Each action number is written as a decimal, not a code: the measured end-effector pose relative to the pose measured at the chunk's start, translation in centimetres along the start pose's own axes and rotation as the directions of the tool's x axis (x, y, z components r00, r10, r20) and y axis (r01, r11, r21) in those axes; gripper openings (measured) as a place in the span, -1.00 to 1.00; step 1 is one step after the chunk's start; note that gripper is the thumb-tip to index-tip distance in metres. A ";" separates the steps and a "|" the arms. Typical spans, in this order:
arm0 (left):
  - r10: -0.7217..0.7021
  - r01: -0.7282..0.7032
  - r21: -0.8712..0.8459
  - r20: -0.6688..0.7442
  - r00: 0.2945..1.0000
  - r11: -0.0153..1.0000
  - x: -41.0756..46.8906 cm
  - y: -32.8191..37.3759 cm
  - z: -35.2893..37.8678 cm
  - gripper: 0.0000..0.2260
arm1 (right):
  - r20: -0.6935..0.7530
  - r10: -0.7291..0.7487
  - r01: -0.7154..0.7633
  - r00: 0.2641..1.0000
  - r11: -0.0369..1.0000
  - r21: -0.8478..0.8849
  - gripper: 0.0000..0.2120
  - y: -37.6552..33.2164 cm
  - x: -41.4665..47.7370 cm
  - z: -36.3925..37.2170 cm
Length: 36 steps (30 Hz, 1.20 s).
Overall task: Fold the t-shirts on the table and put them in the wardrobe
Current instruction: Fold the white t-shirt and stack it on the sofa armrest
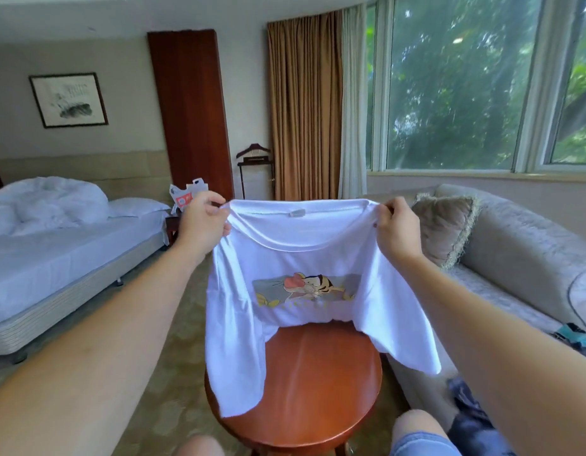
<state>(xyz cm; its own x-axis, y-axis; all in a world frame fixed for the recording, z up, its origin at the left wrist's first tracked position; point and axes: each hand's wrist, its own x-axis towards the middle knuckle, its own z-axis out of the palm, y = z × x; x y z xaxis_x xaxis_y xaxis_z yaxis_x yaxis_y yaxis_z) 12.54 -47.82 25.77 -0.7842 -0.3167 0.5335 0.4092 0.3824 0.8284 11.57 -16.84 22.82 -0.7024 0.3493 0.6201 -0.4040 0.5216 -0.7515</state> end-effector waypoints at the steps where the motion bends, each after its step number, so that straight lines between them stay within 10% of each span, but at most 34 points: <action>1: 0.038 -0.040 -0.022 -0.065 0.997 0.999 0.2 1.2 -0.1 -0.78 | -0.024 -0.027 0.027 0.999 1.000 0.002 -0.85 -1.4 0.5 -0.4; 17: 0.341 -0.334 0.083 -0.354 0.871 0.939 9.5 10.2 -2.0 -0.80 | -0.240 -0.221 0.248 0.945 0.965 0.087 -0.90 -12.1 9.9 -1.0; 31: -0.015 0.026 0.468 -0.027 1.000 0.883 18.5 -21.8 13.2 -0.71 | 0.133 0.128 -0.096 0.983 0.970 -0.224 -0.79 15.8 14.7 22.9; 36: -0.424 0.013 0.724 0.388 0.818 0.689 12.7 -36.3 18.5 -0.21 | 0.427 0.296 -0.060 0.855 0.873 -0.484 -0.31 27.7 6.4 30.7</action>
<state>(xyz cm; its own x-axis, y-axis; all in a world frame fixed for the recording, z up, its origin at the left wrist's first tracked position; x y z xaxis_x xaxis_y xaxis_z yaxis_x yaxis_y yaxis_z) -20.92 -49.64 -0.64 -0.9963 -0.0841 0.0191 -0.0662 0.8881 0.4549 -22.06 -24.04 -0.91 -0.9699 0.1207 0.2116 -0.0264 0.8113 -0.5841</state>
